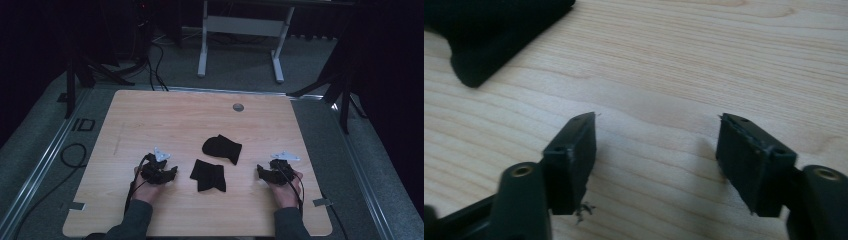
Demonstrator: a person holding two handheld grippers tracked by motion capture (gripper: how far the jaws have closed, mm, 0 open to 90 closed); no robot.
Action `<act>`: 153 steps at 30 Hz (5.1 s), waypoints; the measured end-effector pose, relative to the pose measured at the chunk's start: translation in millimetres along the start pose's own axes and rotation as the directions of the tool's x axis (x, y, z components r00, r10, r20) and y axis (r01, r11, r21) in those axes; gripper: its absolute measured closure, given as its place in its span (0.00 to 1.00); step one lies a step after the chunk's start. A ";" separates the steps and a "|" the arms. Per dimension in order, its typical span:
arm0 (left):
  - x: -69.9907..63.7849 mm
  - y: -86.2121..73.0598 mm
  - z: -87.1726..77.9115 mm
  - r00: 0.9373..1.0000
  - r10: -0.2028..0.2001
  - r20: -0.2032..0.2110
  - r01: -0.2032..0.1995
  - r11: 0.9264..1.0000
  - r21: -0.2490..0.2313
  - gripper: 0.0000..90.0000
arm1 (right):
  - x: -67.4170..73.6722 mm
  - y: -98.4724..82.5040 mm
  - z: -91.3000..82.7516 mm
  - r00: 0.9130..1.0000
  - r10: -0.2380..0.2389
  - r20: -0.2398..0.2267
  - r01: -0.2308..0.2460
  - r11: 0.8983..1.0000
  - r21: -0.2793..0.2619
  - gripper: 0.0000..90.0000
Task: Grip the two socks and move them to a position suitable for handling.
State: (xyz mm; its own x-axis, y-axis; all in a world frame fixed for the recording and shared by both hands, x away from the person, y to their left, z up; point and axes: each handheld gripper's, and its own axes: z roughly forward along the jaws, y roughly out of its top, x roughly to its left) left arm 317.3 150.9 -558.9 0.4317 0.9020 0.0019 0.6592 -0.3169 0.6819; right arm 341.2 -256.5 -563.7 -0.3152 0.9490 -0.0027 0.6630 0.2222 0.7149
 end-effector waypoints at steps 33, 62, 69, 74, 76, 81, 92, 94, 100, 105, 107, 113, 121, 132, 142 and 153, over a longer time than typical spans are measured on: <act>-3.7 -0.7 1.1 1.000 0.001 -0.007 -0.001 1.000 -0.008 0.50 | 136.3 21.3 -27.0 0.902 -0.293 -0.318 0.268 0.956 -0.119 0.75; -15.5 2.5 -7.8 0.996 0.044 0.072 -0.041 0.999 -0.034 0.73 | 158.1 17.9 -21.1 0.847 -0.207 -0.490 0.189 0.978 -0.085 0.98; -24.8 6.2 -14.0 0.985 0.065 0.158 -0.053 0.996 -0.074 0.87 | 151.8 24.2 -32.1 0.835 -0.218 -0.506 0.176 0.976 -0.131 0.98; -37.1 7.6 -13.1 0.979 0.093 0.180 -0.078 0.993 -0.086 0.96 | 141.9 29.9 -40.2 0.837 -0.218 -0.502 0.160 0.975 -0.156 0.98; -42.9 7.6 -11.3 0.977 0.103 0.185 -0.089 0.992 -0.087 0.98 | 138.5 31.4 -42.3 0.836 -0.214 -0.505 0.153 0.975 -0.161 0.98; -54.4 7.2 -4.1 0.974 0.120 0.194 -0.106 0.991 -0.083 0.98 | 133.4 33.7 -45.8 0.832 -0.223 -0.508 0.157 0.973 -0.170 0.98; -64.2 5.4 6.9 0.970 0.163 0.178 -0.153 0.986 -0.067 0.98 | 125.6 36.3 -51.5 0.836 -0.223 -0.501 0.151 0.972 -0.181 0.98; -62.7 5.3 6.8 0.972 0.157 0.176 -0.148 0.987 -0.063 0.98 | 123.4 37.0 -53.4 0.838 -0.224 -0.497 0.149 0.971 -0.186 0.97; -58.2 5.0 5.6 0.973 0.147 0.178 -0.139 0.989 -0.052 0.98 | 115.1 38.7 -59.6 0.845 -0.218 -0.488 0.137 0.971 -0.196 0.97; -54.1 4.2 4.0 0.974 0.142 0.177 -0.136 0.990 -0.045 0.98 | 108.7 39.2 -64.0 0.852 -0.208 -0.481 0.124 0.972 -0.201 0.97; -53.2 3.3 3.0 0.975 0.139 0.174 -0.134 0.990 -0.044 0.98 | 105.3 38.6 -65.7 0.855 -0.204 -0.477 0.120 0.972 -0.201 0.97; -50.0 2.0 0.9 0.976 0.136 0.170 -0.131 0.991 -0.038 0.98 | 98.5 37.4 -66.9 0.862 -0.193 -0.469 0.110 0.974 -0.198 0.97; -46.8 1.5 -0.3 0.976 0.134 0.170 -0.130 0.991 -0.033 0.98 | 87.7 33.9 -68.0 0.871 -0.173 -0.460 0.095 0.978 -0.187 0.97; -41.4 1.3 -1.2 0.978 0.122 0.169 -0.119 0.993 -0.026 0.98 | 79.2 29.7 -65.1 0.878 -0.152 -0.454 0.086 0.983 -0.164 0.97; -38.2 0.6 -2.2 0.979 0.120 0.167 -0.118 0.993 -0.023 0.97 | 73.0 25.0 -62.5 0.884 -0.138 -0.448 0.085 0.987 -0.137 0.97; -36.5 -0.1 -2.6 0.979 0.119 0.168 -0.116 0.993 -0.025 0.96 | 60.1 15.1 -46.9 0.910 -0.112 -0.399 0.106 0.994 -0.039 0.97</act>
State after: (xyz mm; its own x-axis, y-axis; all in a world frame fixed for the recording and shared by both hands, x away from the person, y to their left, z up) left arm 299.9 118.7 -557.1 0.6041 0.7959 -0.0399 0.5889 -0.4121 0.6952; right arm 300.4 -206.6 -520.2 -0.6321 0.7496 0.1962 0.5993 0.3125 0.7370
